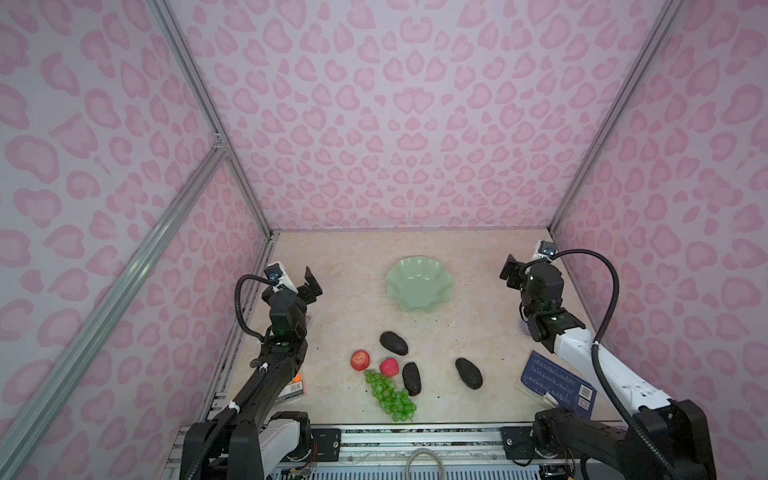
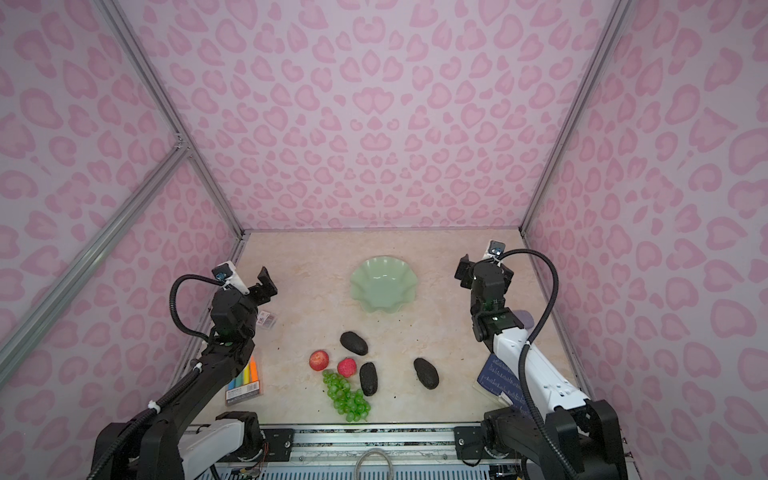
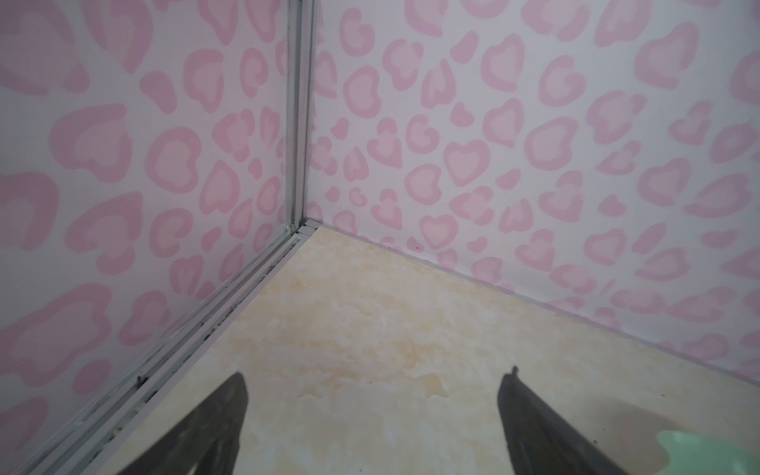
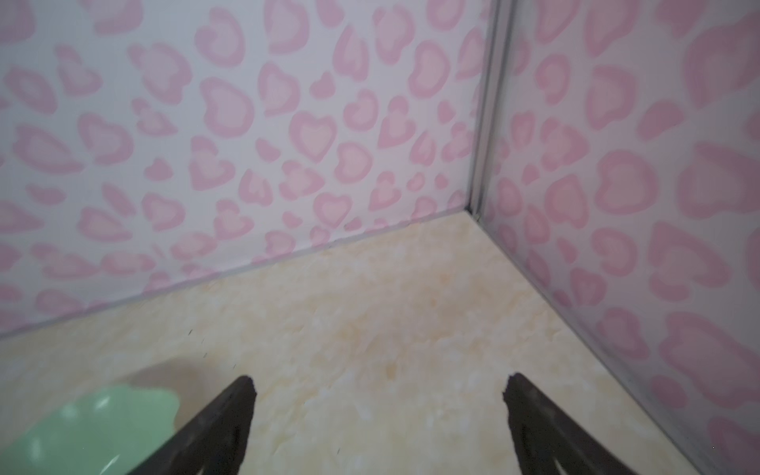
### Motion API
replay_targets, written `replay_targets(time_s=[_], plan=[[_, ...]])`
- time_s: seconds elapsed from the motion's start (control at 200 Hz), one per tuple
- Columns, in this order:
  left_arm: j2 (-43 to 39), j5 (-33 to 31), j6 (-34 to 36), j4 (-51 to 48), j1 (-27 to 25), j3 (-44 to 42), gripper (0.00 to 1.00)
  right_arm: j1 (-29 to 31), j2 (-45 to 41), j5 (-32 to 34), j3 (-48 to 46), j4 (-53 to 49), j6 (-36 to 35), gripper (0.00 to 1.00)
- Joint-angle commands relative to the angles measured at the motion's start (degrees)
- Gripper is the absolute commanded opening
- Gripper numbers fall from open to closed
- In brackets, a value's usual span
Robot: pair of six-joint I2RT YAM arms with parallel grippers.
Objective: Place and organize the fake fruits in the fruit bowl
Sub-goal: 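Reach the right gripper down to the avocado nearest the robot, then carry the avocado into the green bowl with right gripper while left reaches toward apple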
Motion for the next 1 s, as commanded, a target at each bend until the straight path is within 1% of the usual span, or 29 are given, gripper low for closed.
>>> replay_targets(time_s=[0.0,0.025,0.095,0.13,0.155,0.235,0.28,0.385,0.55,0.66,0.745,0.83,0.855,0.895,0.9,0.92,0.98,0.995], plan=[[-3.28,6.78,-6.83,-11.26,0.00,2.22,0.94,5.51,-3.87,-11.49,-2.64,-20.87,2.93,0.93],[-3.93,7.69,-7.14,-12.24,0.00,2.50,0.94,6.93,-4.49,-11.03,-2.99,-22.85,3.09,0.93],[-5.24,10.02,-7.07,-15.65,-0.09,3.41,0.94,13.27,-6.04,-10.47,-3.84,-28.30,4.20,0.92],[-5.54,10.79,-6.97,-16.72,-0.04,3.86,0.94,16.37,-6.62,-9.75,-4.41,-30.59,5.49,0.91],[-5.63,11.20,-7.11,-19.21,-0.09,4.23,0.94,18.86,-6.91,-9.31,-4.96,-32.04,6.66,0.91],[-5.64,12.63,-7.16,-21.98,-0.08,4.96,0.93,24.14,-7.51,-8.76,-6.83,-34.86,10.54,0.91],[-5.71,13.12,-7.39,-23.06,-0.07,5.15,0.93,26.23,-7.88,-9.02,-7.96,-35.38,12.25,0.90],[-6.46,14.04,-7.68,-23.86,-0.09,4.85,0.93,30.87,-8.35,-7.34,-10.64,-36.14,16.42,0.90],[-7.51,14.76,-7.08,-24.27,-0.06,4.70,0.93,33.60,-7.27,-8.28,-13.89,-33.45,19.90,0.88],[-8.30,15.37,-6.83,-24.73,-0.11,4.54,0.93,34.74,-5.03,-8.24,-15.17,-31.27,21.63,0.80],[-8.84,15.15,-6.81,-24.99,-0.10,4.08,0.93,35.59,-3.05,-8.11,-15.56,-29.51,21.60,0.74],[-9.23,15.13,-7.00,-25.08,-0.18,3.77,0.93,36.54,-0.93,-7.31,-15.31,-28.44,21.78,0.61],[-9.32,15.16,-7.11,-25.09,-0.11,3.75,0.93,36.79,-0.27,-7.07,-15.31,-28.04,21.78,0.55],[-9.40,15.14,-7.14,-25.35,-0.11,3.74,0.93,37.01,0.50,-6.97,-15.14,-27.89,21.82,0.49],[-9.41,15.13,-7.15,-25.35,-0.14,3.74,0.93,37.06,0.65,-6.98,-15.09,-27.89,21.79,0.47],[-9.39,15.12,-7.16,-25.51,-0.11,3.75,0.93,37.17,0.97,-7.06,-14.88,-27.96,21.78,0.44],[-9.61,14.78,-7.07,-26.00,-0.14,3.75,0.93,37.63,1.32,-6.74,-13.71,-28.59,21.32,0.36],[-9.64,14.76,-7.06,-26.09,-0.16,3.75,0.93,37.68,1.25,-6.57,-13.37,-28.83,21.20,0.36]])
